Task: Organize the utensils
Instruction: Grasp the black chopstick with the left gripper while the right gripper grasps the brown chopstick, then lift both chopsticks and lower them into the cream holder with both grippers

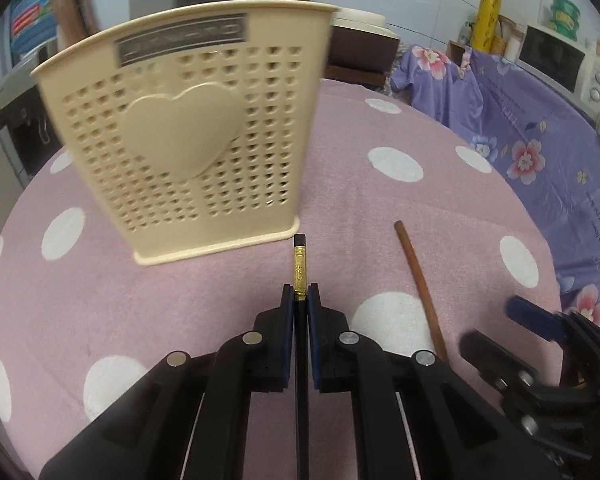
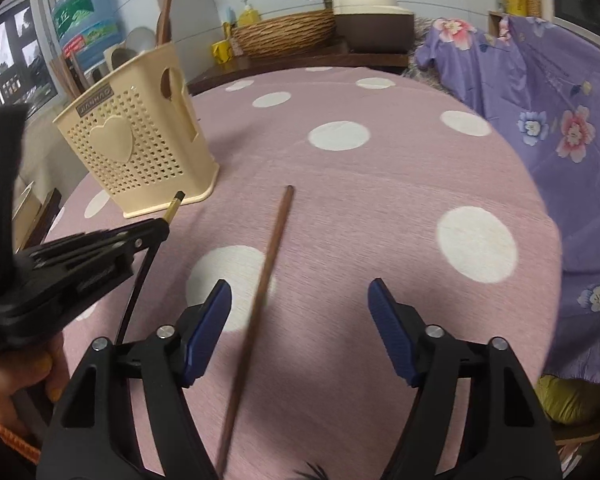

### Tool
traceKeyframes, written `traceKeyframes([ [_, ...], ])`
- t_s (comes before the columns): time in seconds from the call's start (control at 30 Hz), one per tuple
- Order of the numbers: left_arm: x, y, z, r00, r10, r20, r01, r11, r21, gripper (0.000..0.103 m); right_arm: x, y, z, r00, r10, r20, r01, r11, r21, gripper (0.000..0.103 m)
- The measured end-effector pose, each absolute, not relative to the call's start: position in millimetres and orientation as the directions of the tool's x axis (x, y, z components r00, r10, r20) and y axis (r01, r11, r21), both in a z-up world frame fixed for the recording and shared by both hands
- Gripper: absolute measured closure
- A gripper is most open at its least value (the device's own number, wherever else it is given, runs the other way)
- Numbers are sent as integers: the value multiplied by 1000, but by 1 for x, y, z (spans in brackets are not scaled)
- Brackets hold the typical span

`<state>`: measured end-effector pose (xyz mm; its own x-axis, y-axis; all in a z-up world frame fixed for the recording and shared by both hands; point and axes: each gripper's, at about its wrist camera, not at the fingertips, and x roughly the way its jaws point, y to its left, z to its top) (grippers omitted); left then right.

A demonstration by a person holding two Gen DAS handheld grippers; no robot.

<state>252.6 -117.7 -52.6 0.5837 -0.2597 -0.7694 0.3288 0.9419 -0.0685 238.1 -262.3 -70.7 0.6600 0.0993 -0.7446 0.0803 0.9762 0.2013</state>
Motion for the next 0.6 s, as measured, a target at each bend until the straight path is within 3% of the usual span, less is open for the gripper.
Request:
traceKeyframes([
  [0.17, 252, -93, -55, 593, -221, -774, 262, 962, -74, 95, 277, -241, -78, 613, 43, -789, 61, 993, 101, 54],
  [0.4, 255, -72, -57, 595, -222, -772, 214, 970, -113, 95, 303, -230, -81, 614, -24, -789, 80, 996, 32, 70],
  [0.53, 254, -71, -52, 603, -233, -763, 220, 968, -122, 95, 312, -225, -80, 609, -23, -793, 74, 997, 27, 89],
  [0.6, 253, -72, -50, 610, -233, -757, 224, 967, -118, 95, 313, -223, -80, 610, -33, -792, 77, 997, 18, 94],
])
